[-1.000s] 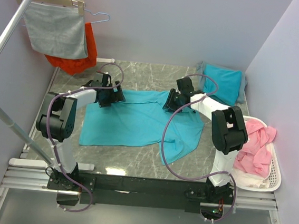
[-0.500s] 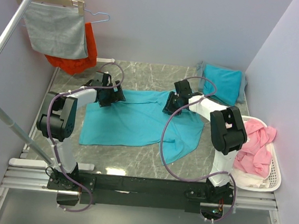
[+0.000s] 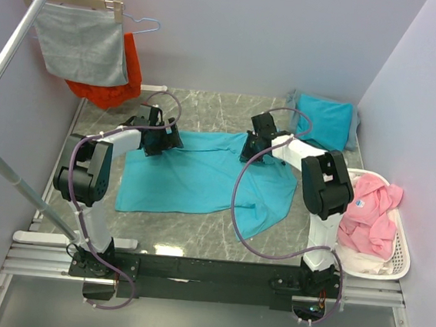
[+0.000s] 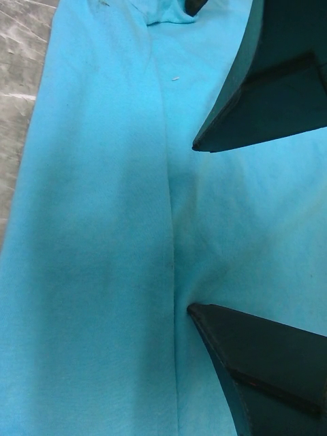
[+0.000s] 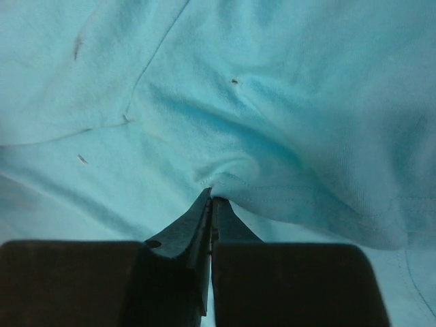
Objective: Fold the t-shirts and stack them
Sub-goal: Fold the tshirt
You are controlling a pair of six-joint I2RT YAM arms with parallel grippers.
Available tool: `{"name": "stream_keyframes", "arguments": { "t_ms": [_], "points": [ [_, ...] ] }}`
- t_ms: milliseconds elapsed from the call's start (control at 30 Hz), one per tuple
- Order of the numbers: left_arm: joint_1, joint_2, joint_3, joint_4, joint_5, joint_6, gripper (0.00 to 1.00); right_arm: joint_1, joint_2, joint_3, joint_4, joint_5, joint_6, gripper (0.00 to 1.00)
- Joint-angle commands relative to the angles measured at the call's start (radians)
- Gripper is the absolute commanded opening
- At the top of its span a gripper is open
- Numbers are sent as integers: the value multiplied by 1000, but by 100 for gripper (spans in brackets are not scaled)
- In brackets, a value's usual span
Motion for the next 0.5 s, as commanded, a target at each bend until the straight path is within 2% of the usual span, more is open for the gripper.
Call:
{"name": "stream_keyframes", "arguments": {
  "t_ms": [0, 200, 467],
  "points": [
    [-3, 11, 14, -35, -16, 24, 99, 1, -59, -3, 55, -22, -10, 0],
    [-3, 8, 20, -40, -10, 26, 100, 2, -142, -86, 127, -124, 73, 0],
    [-3, 8, 25, -52, -10, 32, 99, 2, -119, -133, 147, -211, 160, 2]
  ]
}}
